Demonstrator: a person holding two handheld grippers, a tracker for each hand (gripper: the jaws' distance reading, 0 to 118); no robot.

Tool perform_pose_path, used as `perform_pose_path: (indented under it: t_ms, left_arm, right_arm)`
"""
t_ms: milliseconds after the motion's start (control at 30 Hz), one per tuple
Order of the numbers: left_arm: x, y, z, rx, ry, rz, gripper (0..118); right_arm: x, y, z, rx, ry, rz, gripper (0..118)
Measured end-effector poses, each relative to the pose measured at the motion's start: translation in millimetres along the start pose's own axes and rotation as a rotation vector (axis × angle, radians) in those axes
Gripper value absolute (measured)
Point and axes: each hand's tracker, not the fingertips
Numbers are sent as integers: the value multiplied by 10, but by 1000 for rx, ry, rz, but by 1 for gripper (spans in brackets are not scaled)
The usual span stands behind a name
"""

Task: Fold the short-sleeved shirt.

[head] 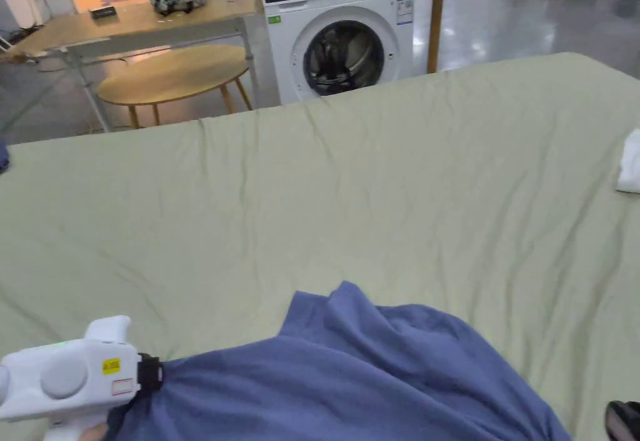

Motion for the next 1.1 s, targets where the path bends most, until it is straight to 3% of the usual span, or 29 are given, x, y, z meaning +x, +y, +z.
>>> perform_pose_path:
  t_ms: [67,100,267,300,333,367,400,467,600,733,900,1100]
  left_arm:
    - [-45,52,-17,-19,-12,37,0]
    - [-51,66,-14,-30,-19,64,0]
    - [20,-22,77,-18,-27,52,0]
    - [2,-27,97,-9,-32,59,0]
    - [-3,-45,104,-4,-40,69,0]
    - [-8,-66,112,4,-48,84,0]
    - [-30,-70,112,10,-55,92,0]
    - [-75,-66,119,14,-76,115,0]
    - [-140,-40,393,107,-117,114,0]
    - [-150,22,1325,313,-266,134,0]
    - [-160,241,2640,587,-175,17,0]
    - [-387,595,3394,769,-60,-35,0]
  right_arm:
    - [-12,-91,-45,-54,-9,-25,60]
    - [-25,-154,-89,-71,-4,-39,67]
    - [-38,-315,-536,-187,-13,-190,67]
    - [1,-369,-671,-218,-5,-249,64]
    - [42,-427,-785,-259,5,-303,52]
    - [89,-488,-890,-314,15,-353,23]
    - [129,-541,-957,-337,46,-403,5]
    - [162,-634,-921,-282,74,-455,5]
    - [83,-384,-692,-226,68,-344,5]
    - [-79,48,-455,-94,174,-290,5]
    - [-430,773,-340,49,205,-85,5]
    - [-792,1877,-364,200,246,8,5]
